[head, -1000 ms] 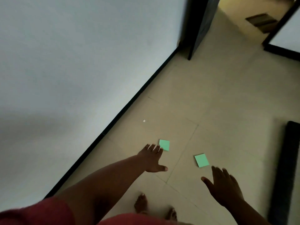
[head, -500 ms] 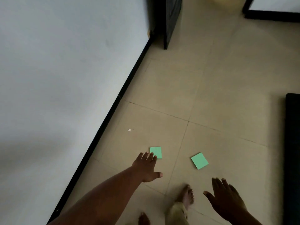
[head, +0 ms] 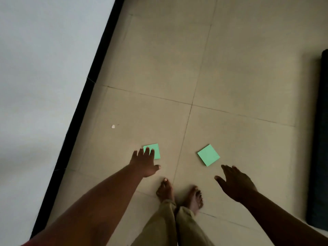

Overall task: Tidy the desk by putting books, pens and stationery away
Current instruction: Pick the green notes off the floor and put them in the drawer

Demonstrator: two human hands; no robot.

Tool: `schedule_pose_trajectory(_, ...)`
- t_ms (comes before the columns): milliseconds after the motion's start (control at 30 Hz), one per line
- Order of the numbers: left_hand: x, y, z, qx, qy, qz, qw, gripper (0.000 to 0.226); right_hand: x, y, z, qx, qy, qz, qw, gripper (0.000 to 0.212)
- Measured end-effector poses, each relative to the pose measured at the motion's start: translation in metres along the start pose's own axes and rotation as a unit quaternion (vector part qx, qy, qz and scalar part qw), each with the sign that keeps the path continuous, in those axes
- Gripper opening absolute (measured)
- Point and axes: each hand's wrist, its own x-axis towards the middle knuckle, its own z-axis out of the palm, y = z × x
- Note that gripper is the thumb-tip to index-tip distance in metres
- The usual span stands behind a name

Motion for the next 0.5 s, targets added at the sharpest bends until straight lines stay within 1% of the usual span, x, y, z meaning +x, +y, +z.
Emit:
schedule_pose_trajectory(100, 0.05, -0.005, 0.016, -0.013, 0.016, -0.011, 1.0, 0.08, 0.043, 0.006, 0.019, 0.023, -0.016, 0.02, 0.999, 0.061)
schedule_pose_trajectory(200, 0.089, -0.009, 0.036, -0.007, 0.032, 0.0, 0.999, 0.066, 0.084, 0.016, 0.039, -0.014, -0.042, 0.034, 0.998, 0.054)
schedule_pose_trajectory(267, 0.113, -0.01, 0.049, -0.011, 0.033, -0.001, 0.999, 0.056, 0.111, 0.022, 0.048, -0.024, -0.048, 0.06, 0.997, 0.05)
schedule_pose_trajectory(367, 0.143, -0.01, 0.069, -0.014, 0.022, -0.018, 0.999, 0.051, 0.146, 0.026, 0.061, -0.01, -0.029, 0.086, 0.996, 0.046)
schedule_pose_trajectory(500, 0.183, -0.011, 0.093, -0.044, 0.027, -0.044, 0.998, 0.052, 0.188, 0.033, 0.083, -0.02, -0.007, 0.093, 0.995, 0.045)
